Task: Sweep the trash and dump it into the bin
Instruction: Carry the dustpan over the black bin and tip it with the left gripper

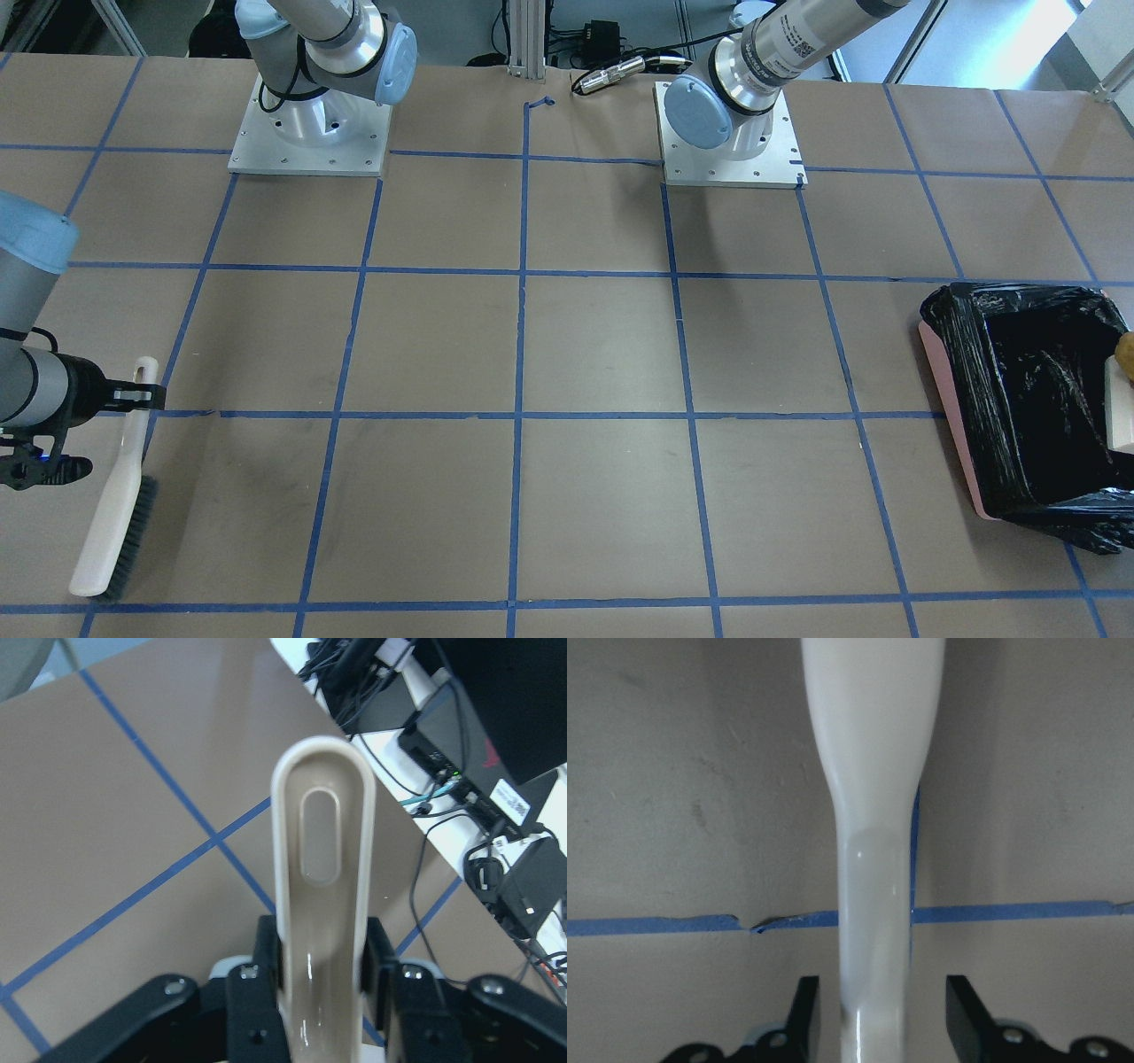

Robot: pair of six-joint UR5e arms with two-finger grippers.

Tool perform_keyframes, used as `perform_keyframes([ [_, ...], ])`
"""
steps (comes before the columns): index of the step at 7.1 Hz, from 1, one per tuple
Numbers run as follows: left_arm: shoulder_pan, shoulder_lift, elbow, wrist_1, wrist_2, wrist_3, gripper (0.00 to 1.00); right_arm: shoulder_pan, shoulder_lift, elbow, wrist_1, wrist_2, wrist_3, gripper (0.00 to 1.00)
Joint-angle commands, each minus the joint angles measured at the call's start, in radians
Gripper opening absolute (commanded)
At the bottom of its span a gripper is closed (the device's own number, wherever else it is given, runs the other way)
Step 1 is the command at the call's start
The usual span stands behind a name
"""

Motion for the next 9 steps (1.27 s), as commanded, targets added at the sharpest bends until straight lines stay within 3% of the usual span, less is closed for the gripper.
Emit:
perform_keyframes([
  [1,-0.001,0.011,-0.032,0.105,-0.131,0.071,0.00,0.000,0.001,-0.002,-0.023,0.000,-0.009,0.80],
  [3,0.001,0.015,-0.087,0.240,-0.252,0.093,0.00,0.002,-0.022,-0.018,-0.024,0.000,0.004,1.00],
  [5,0.001,0.012,-0.103,0.405,-0.370,0.159,0.00,0.009,-0.132,-0.092,-0.015,0.005,0.002,1.00],
  [9,-0.001,0.053,-0.152,0.449,-0.366,0.182,0.00,0.040,-0.318,-0.229,0.101,0.045,0.005,1.00],
])
